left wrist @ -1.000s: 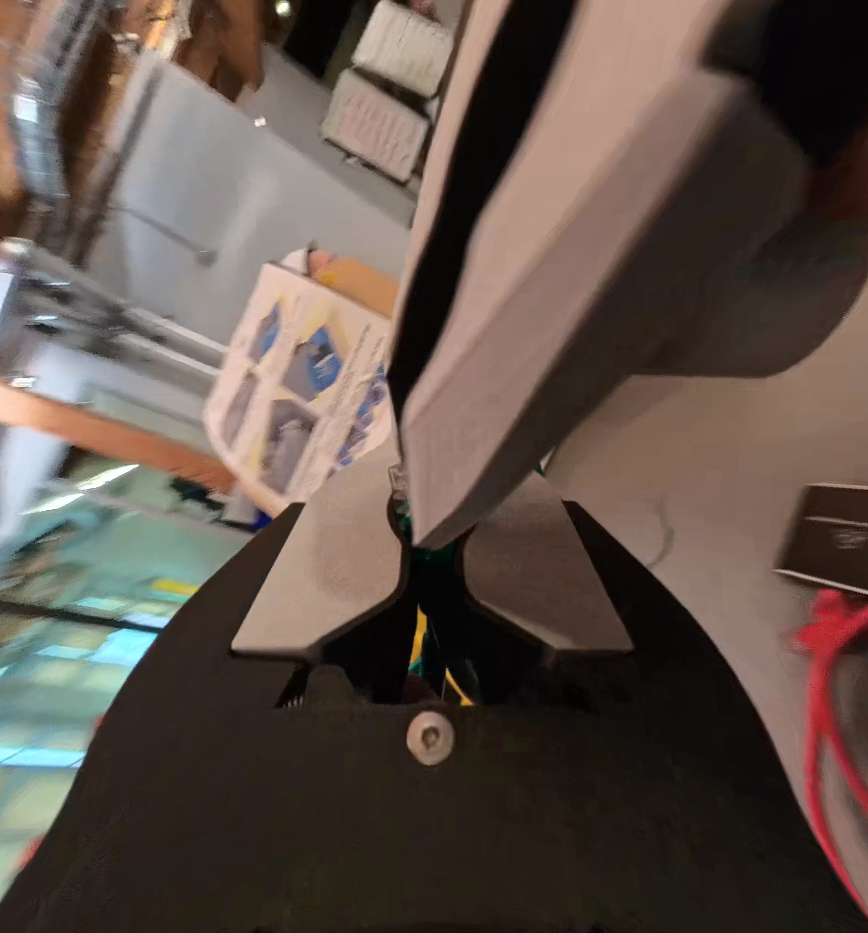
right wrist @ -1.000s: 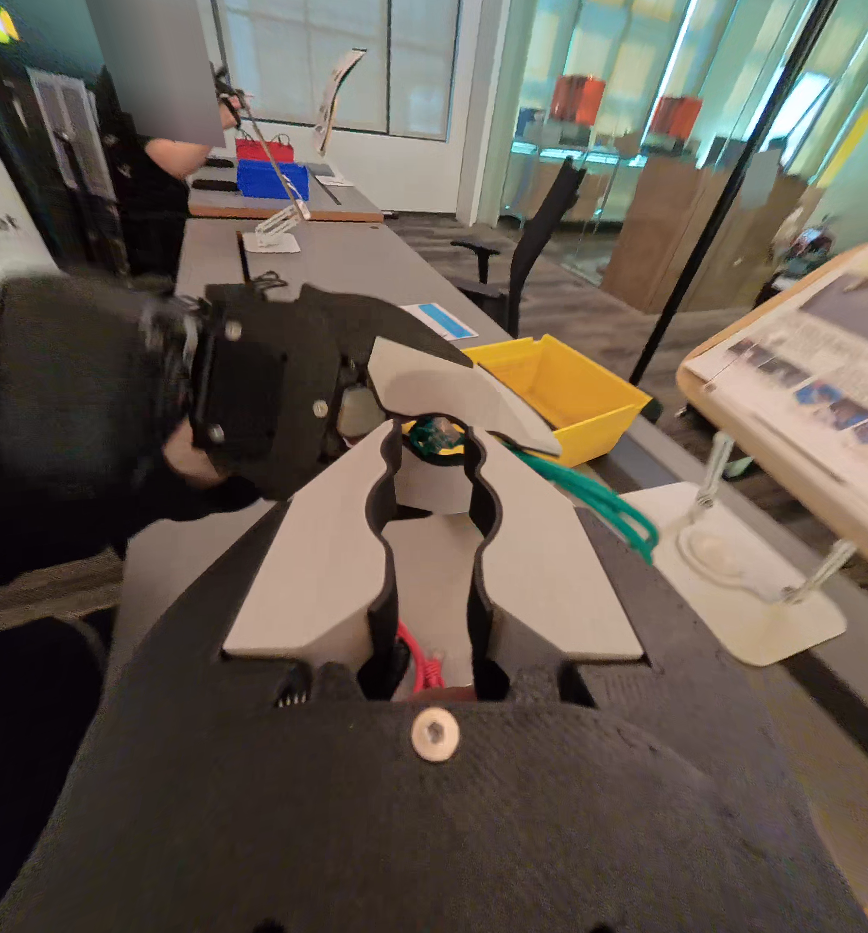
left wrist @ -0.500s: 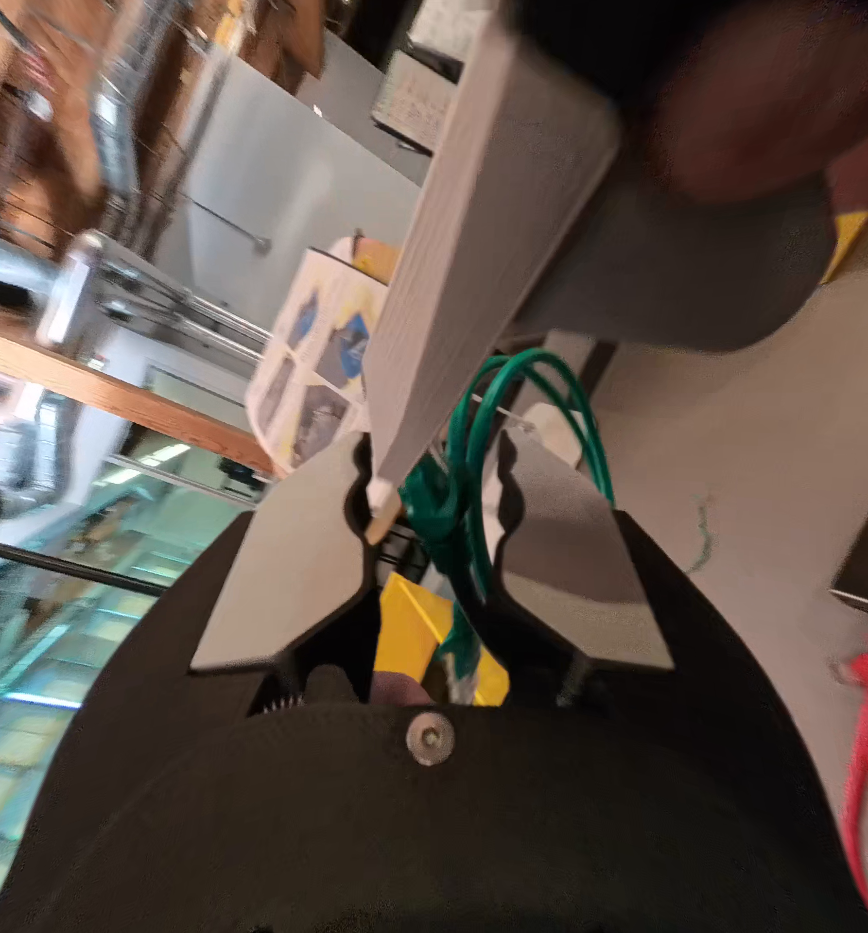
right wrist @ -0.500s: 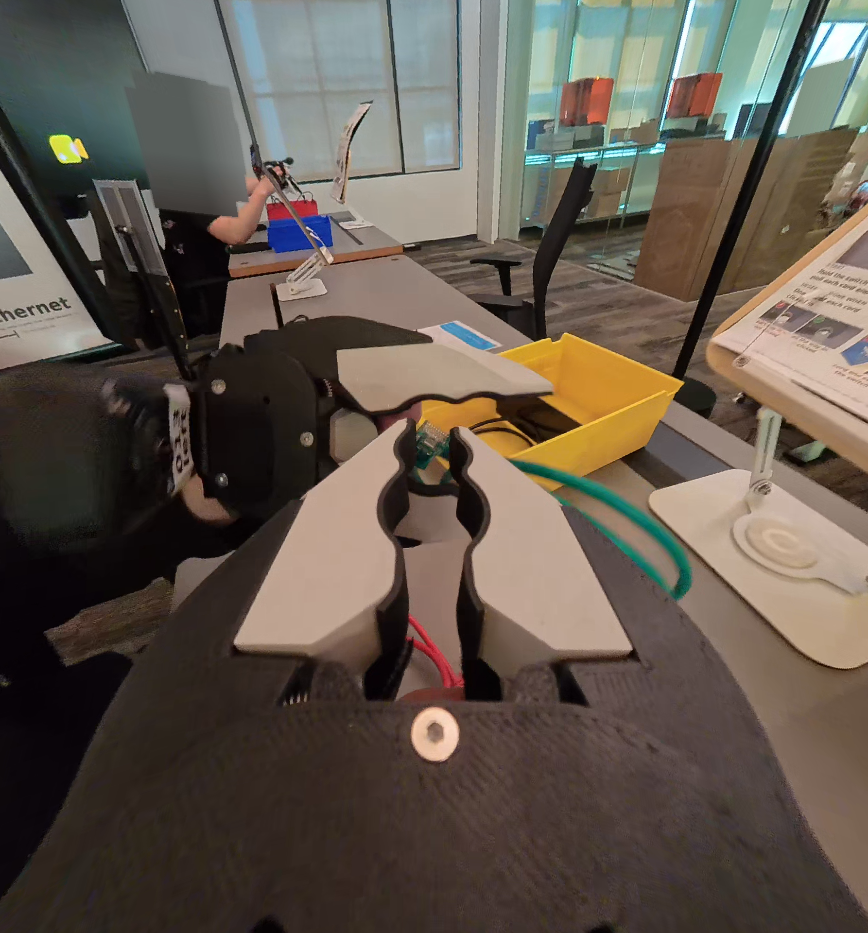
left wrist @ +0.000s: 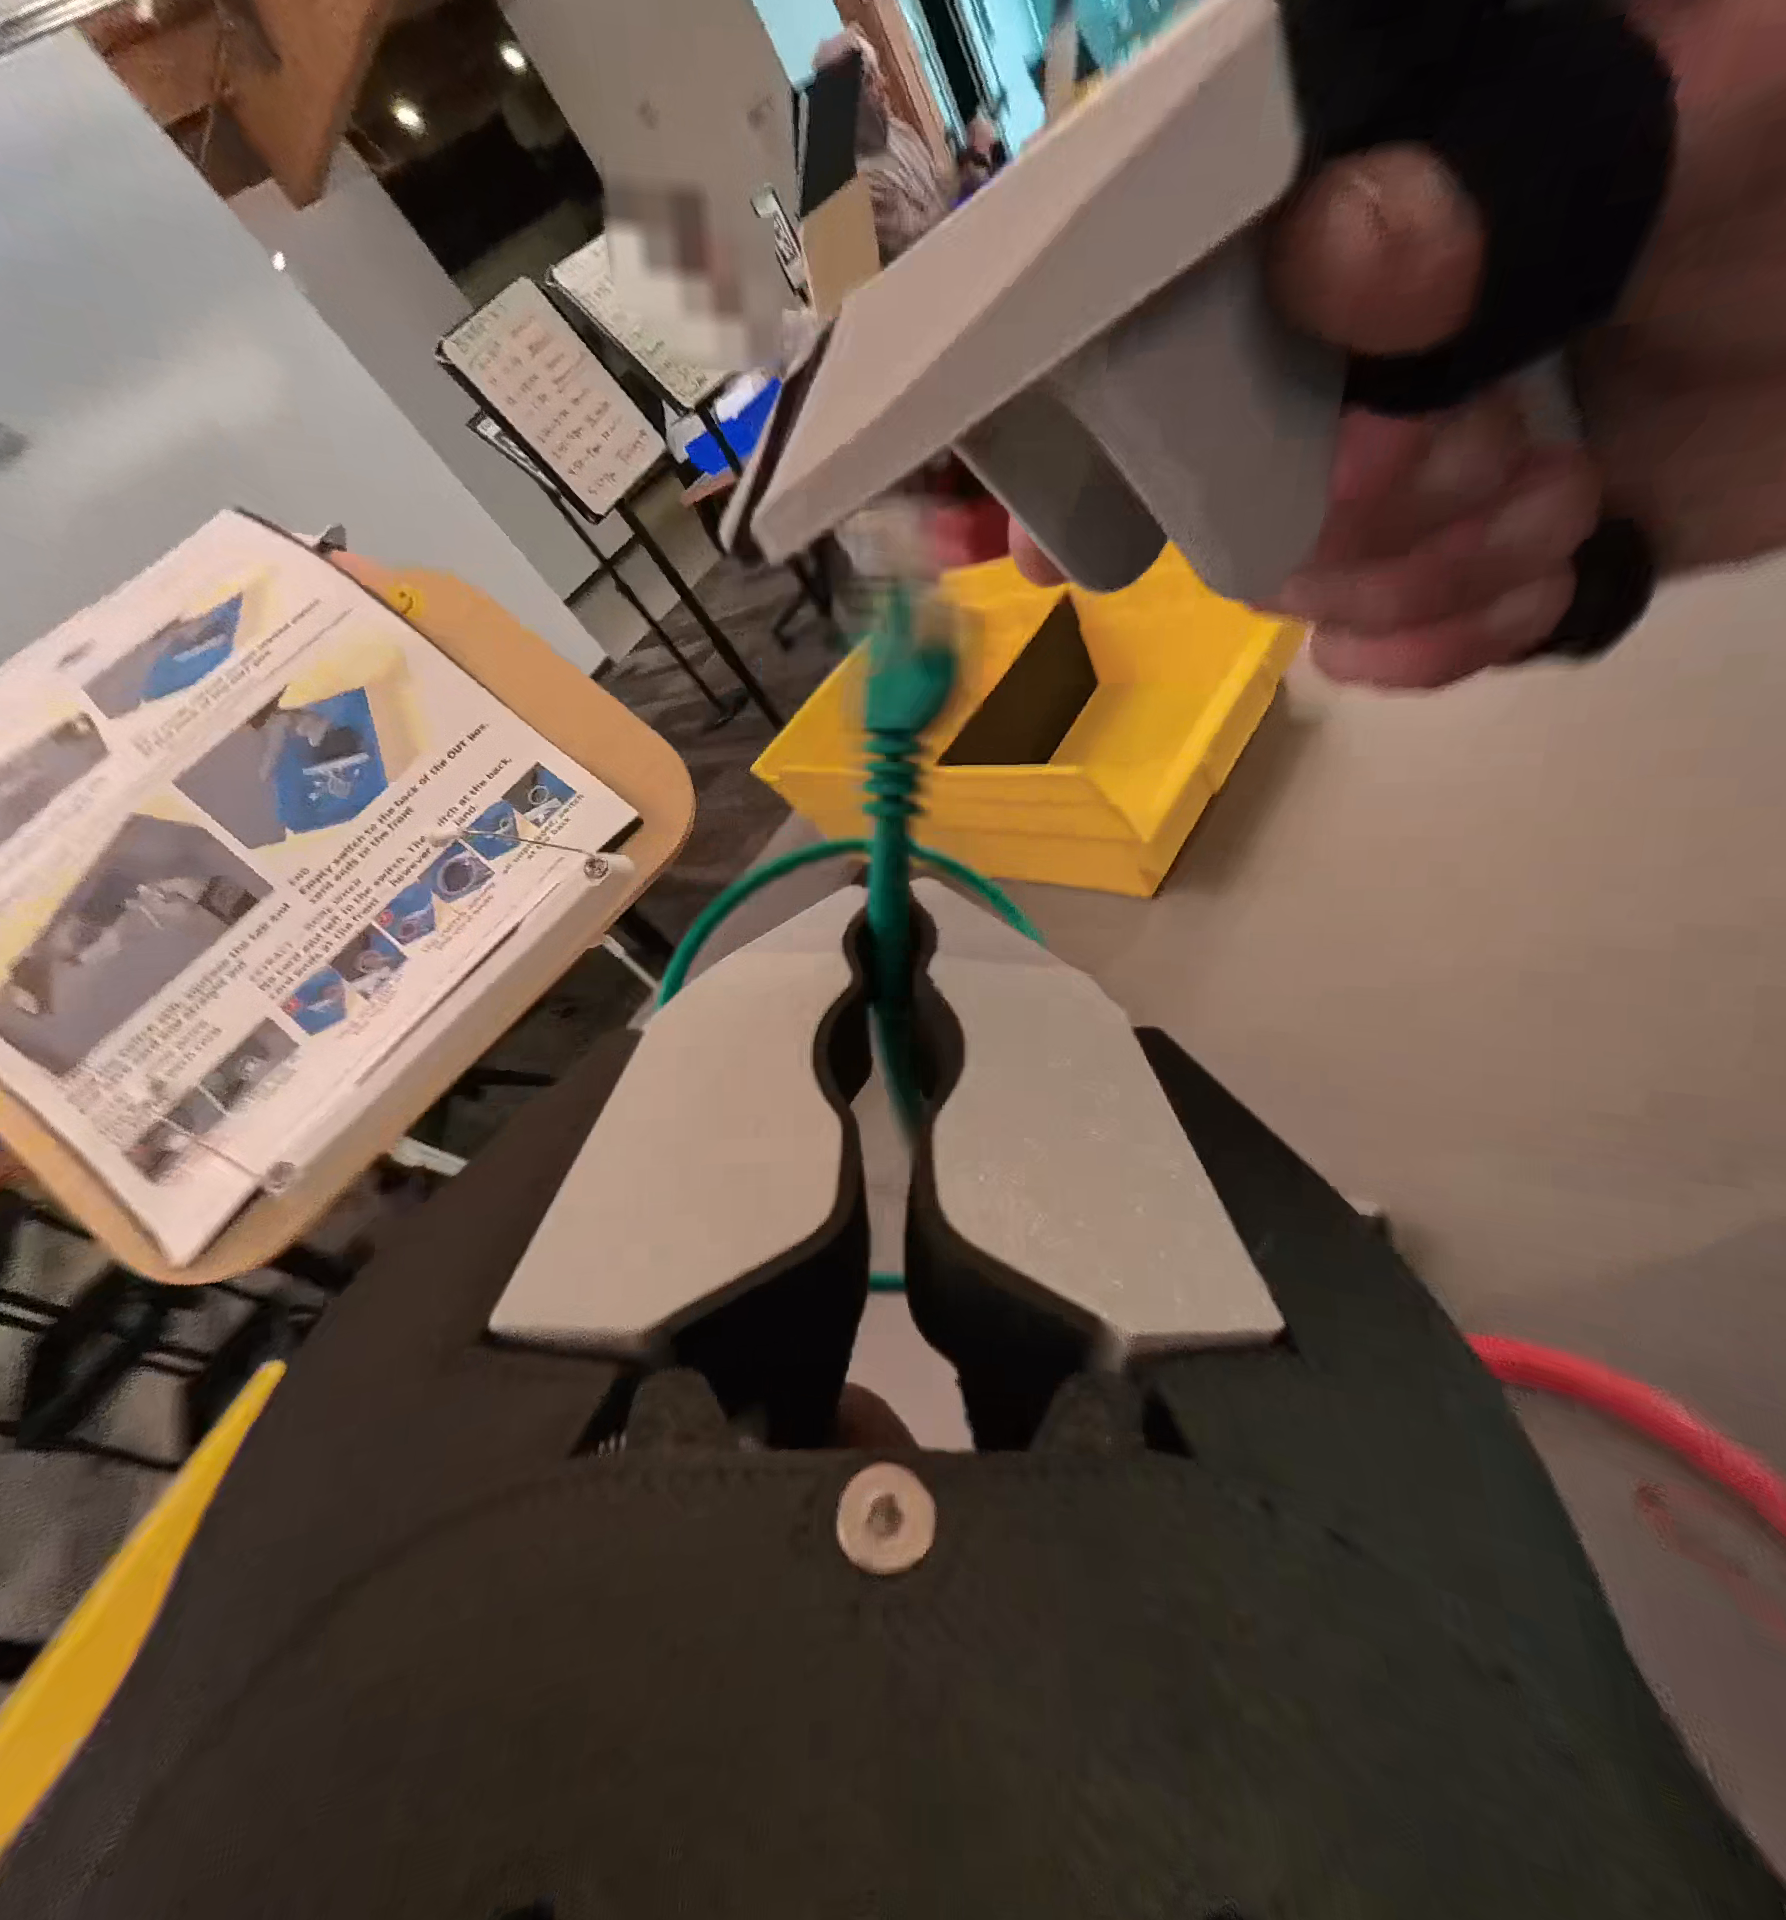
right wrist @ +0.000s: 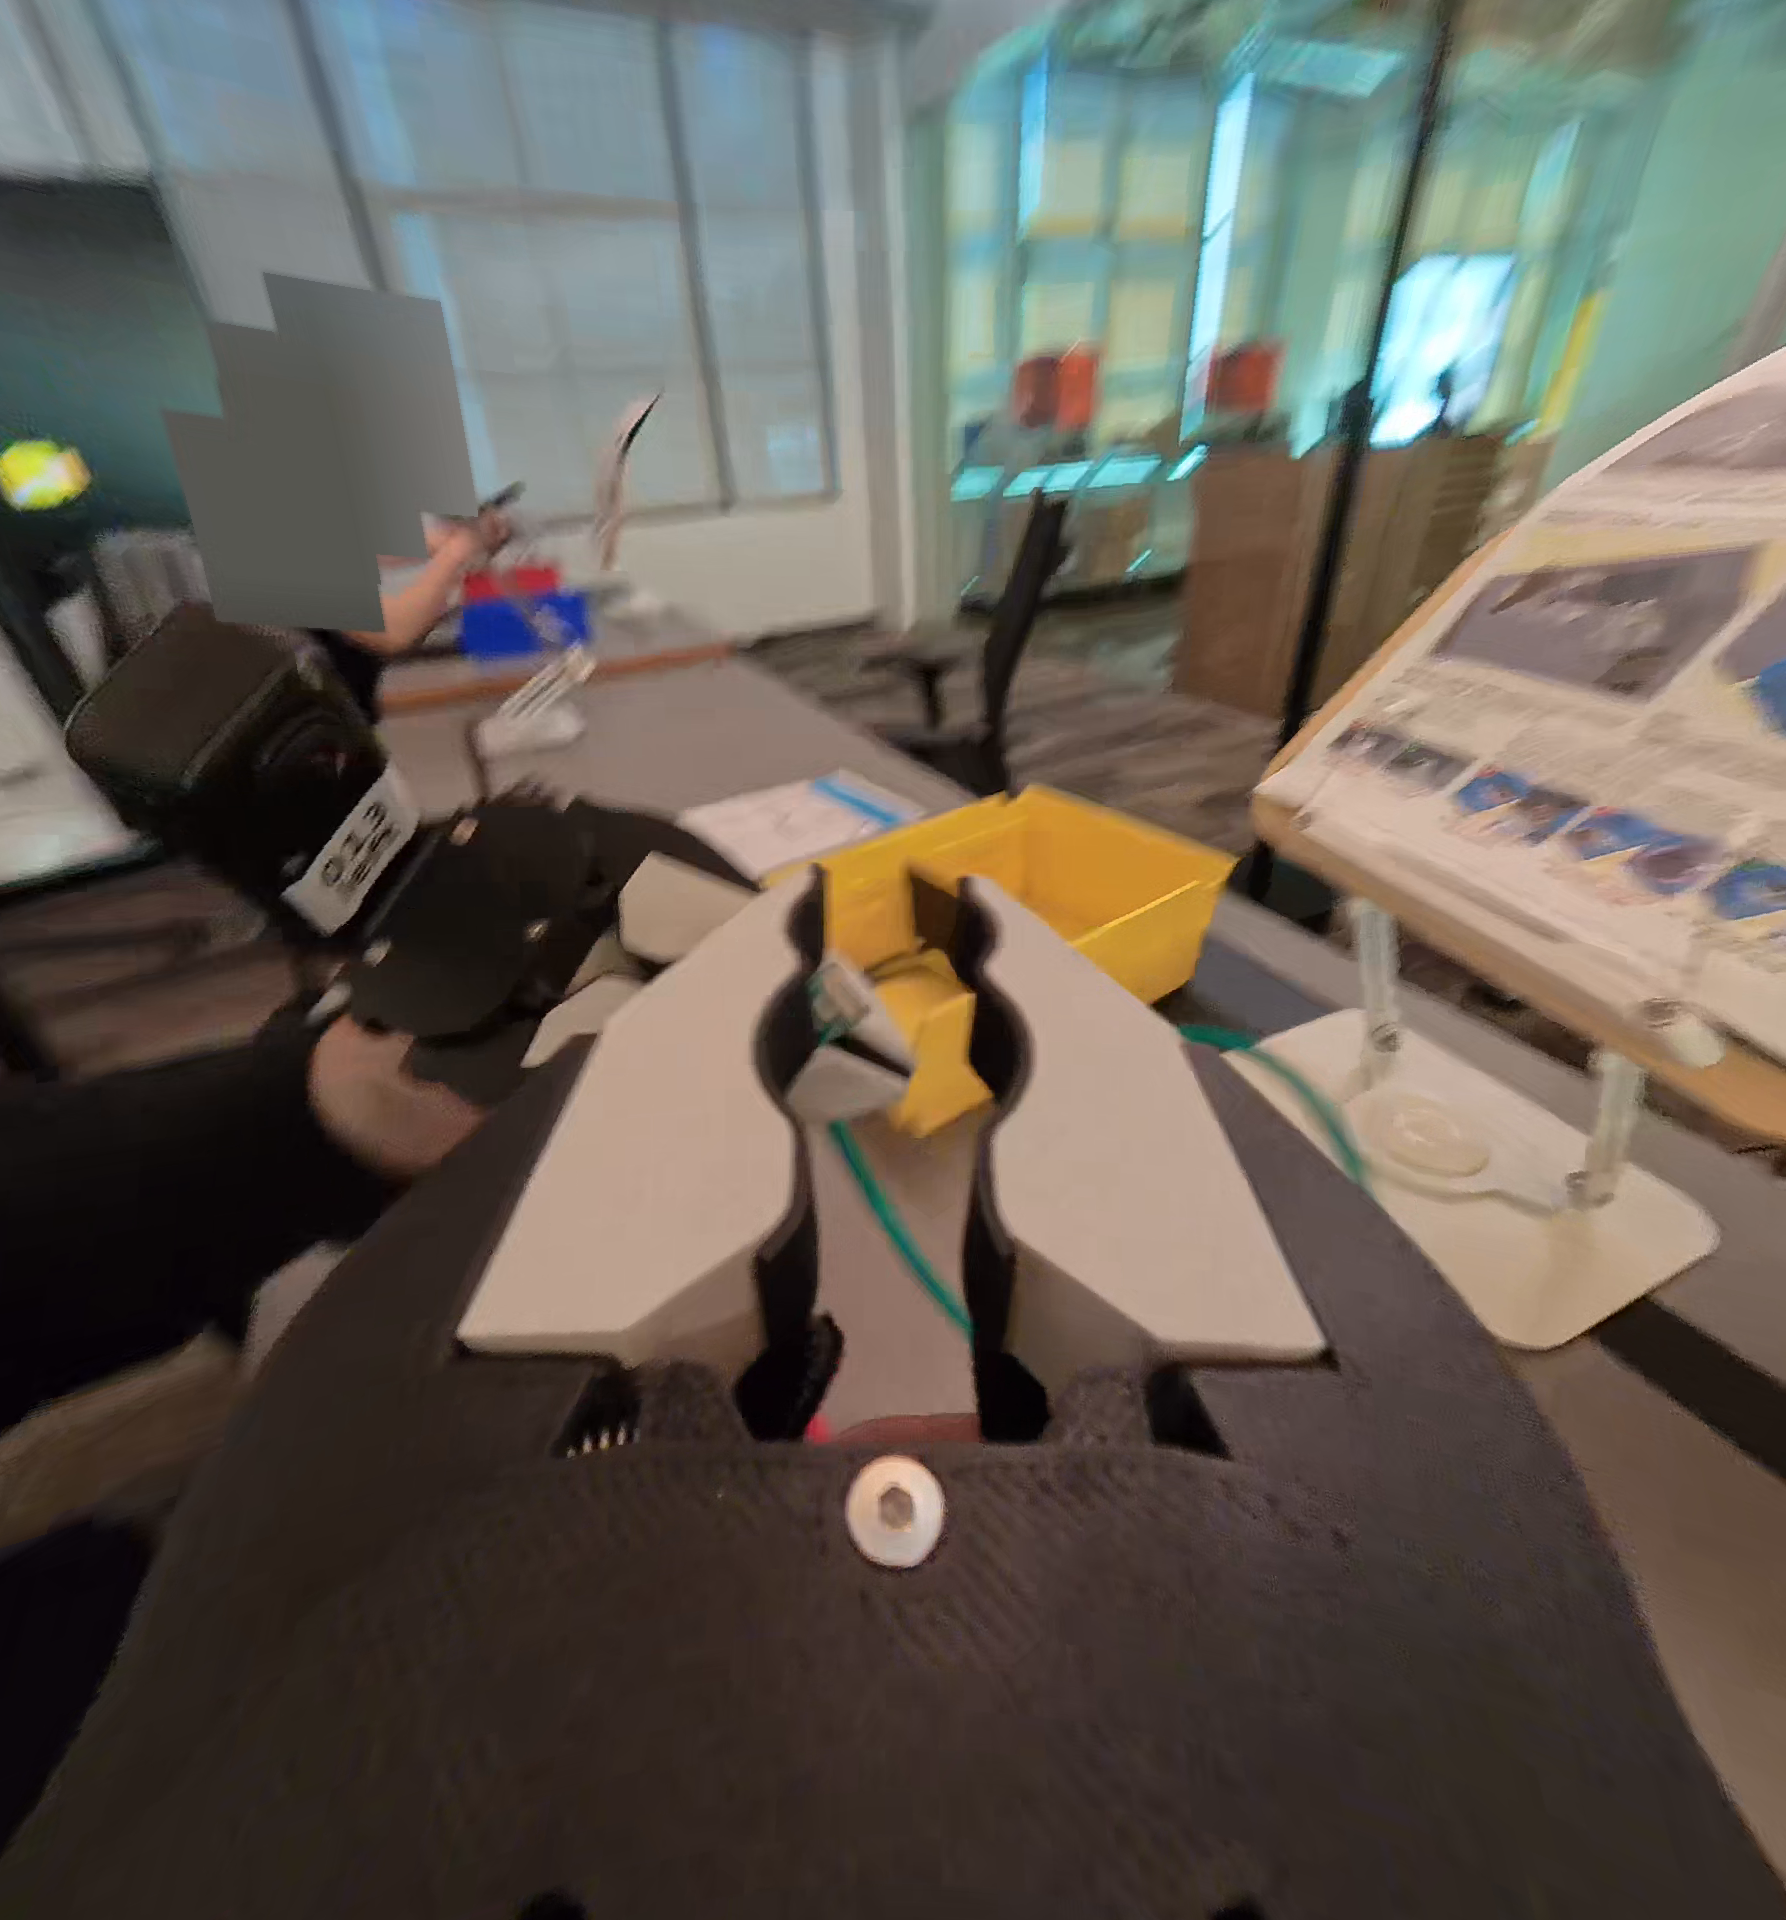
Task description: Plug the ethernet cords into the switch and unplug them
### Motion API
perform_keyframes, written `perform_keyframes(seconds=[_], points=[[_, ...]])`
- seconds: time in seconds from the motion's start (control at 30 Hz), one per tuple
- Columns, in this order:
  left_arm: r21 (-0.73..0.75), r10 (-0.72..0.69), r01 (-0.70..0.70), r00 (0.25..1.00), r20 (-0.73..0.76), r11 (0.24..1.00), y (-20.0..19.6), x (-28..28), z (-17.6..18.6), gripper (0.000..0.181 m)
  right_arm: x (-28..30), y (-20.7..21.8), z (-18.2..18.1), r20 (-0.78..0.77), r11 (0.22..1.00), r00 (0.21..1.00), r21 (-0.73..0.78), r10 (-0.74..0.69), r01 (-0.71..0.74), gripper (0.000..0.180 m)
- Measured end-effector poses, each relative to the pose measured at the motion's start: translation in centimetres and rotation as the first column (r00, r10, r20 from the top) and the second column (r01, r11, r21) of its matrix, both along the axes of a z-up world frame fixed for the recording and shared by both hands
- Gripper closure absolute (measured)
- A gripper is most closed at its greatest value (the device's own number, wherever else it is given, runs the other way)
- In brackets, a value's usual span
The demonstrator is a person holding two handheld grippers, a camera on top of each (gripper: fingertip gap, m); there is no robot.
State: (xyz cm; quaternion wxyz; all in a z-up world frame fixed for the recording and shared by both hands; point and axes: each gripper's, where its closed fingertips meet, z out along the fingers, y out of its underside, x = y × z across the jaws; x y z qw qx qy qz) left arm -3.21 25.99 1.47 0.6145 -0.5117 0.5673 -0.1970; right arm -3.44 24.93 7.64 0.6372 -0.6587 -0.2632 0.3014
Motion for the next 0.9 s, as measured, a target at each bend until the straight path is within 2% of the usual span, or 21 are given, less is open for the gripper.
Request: perform_keyframes(seconds=[0.07, 0.17, 0.2, 0.33, 0.4, 0.43, 0.53, 0.63, 0.8, 0.9], points=[[-0.109, 0.014, -0.003, 0.994, 0.107, 0.994, 0.3, 0.0, 0.7, 0.181, 0.8, 0.7, 1.2, -0.060, 0.995, 0.995, 0.049, -0.081, 0.084, 0.125], [-0.245, 0.063, 0.001, 0.966, 0.252, 0.970, 0.8, -0.1, 1.3, 0.181, -0.4, 0.6, 0.5, -0.030, 0.998, 0.998, 0.029, -0.055, 0.056, 0.135], [-0.282, 0.074, 0.007, 0.958, 0.278, 0.959, 0.8, 0.0, 1.2, 0.181, -0.8, 0.6, 0.2, -0.019, 0.998, 0.998, 0.023, -0.052, 0.052, 0.132], [-0.321, 0.126, -0.012, 0.934, 0.335, 0.947, 1.1, 0.0, 0.9, 0.181, -0.6, 1.5, -0.6, 0.009, 0.991, 0.991, 0.011, -0.132, 0.132, 0.134], [-0.326, 0.148, -0.026, 0.922, 0.357, 0.945, 1.5, -0.4, 1.4, 0.181, 0.5, 1.9, -0.2, -0.038, 0.981, 0.980, 0.014, -0.195, 0.196, 0.128], [-0.324, 0.166, -0.040, 0.914, 0.371, 0.945, 1.7, -0.7, 1.7, 0.181, 0.7, 2.1, -0.2, -0.060, 0.979, 0.978, -0.001, -0.202, 0.202, 0.134], [-0.312, 0.171, -0.044, 0.904, 0.392, 0.949, 1.5, -0.8, 2.0, 0.181, -1.7, 1.7, -1.8, -0.061, 0.994, 0.995, -0.083, -0.076, 0.071, 0.141], [-0.244, 0.168, -0.080, 0.916, 0.364, 0.967, 1.1, -0.4, 1.7, 0.181, -3.0, 1.7, -2.1, -0.113, 0.996, 0.992, -0.079, -0.057, 0.049, 0.165], [-0.207, 0.124, -0.051, 0.926, 0.356, 0.977, 0.6, -0.1, 2.0, 0.181, -2.6, 1.4, -1.8, -0.124, 0.999, 0.992, -0.034, -0.033, 0.029, 0.169], [-0.195, 0.057, 0.013, 0.935, 0.350, 0.981, 0.0, 0.1, 2.2, 0.175, -2.6, 1.1, -1.4, -0.102, 1.000, 0.995, -0.011, -0.015, 0.014, 0.170]])
